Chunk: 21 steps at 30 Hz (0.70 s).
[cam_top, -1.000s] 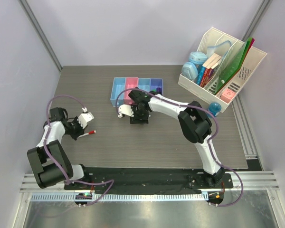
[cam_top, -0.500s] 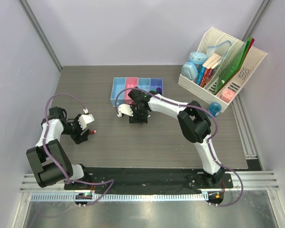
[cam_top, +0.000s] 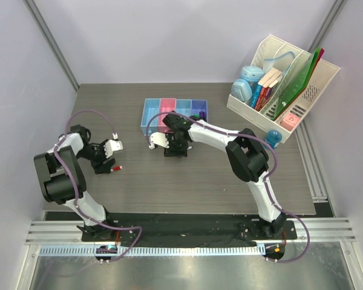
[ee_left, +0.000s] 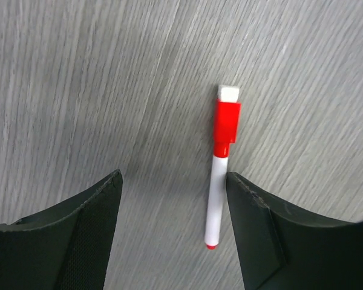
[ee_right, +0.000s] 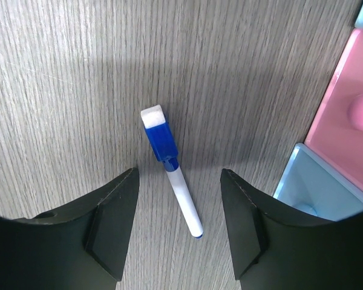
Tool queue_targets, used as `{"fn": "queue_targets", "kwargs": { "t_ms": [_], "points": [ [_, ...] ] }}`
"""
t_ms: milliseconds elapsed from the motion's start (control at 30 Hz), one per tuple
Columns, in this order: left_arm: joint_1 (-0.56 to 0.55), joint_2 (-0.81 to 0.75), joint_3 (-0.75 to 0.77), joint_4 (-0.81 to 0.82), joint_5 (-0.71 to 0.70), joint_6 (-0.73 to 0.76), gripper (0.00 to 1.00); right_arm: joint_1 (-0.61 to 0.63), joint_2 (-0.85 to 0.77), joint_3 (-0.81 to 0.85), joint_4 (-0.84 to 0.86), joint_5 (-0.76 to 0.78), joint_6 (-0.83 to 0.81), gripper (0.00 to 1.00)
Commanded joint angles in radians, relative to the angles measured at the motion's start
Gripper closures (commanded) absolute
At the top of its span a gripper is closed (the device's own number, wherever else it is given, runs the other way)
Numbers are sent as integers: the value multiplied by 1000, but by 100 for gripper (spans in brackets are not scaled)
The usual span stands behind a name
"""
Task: Sort the stationery into containers
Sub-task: Pick up the pen from the center of the board.
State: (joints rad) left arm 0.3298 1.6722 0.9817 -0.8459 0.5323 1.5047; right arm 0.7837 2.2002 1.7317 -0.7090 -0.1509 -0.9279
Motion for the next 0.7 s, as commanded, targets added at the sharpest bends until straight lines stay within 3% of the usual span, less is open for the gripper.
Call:
{"fn": "queue_targets", "kwargs": {
  "t_ms": [0,200,333,400,433,467,533,667],
  "points": [
    [-35,26,31,4,-57,26,31,14,47,-17,8,-15,21,38],
    [-101,57,6,-28,-124,34,33,14,49,-15,8,-18,26,38],
    [-115,72,5,-36,-121,9,50,14,56,-15,9,-21,34,45],
    [-123,86,8,-27,-136,-14,67,14,62,-15,9,-18,35,53],
    [-126,92,9,-30,-152,-15,86,15,64,-17,9,-18,37,58],
    [-126,107,21,-47,-155,-23,92,15,66,-18,8,-15,37,61],
    [-129,121,34,-64,-166,-31,100,15,67,-20,9,-12,38,70],
    [-130,136,51,-87,-176,-34,100,15,72,-23,11,-9,43,92]
  ]
}}
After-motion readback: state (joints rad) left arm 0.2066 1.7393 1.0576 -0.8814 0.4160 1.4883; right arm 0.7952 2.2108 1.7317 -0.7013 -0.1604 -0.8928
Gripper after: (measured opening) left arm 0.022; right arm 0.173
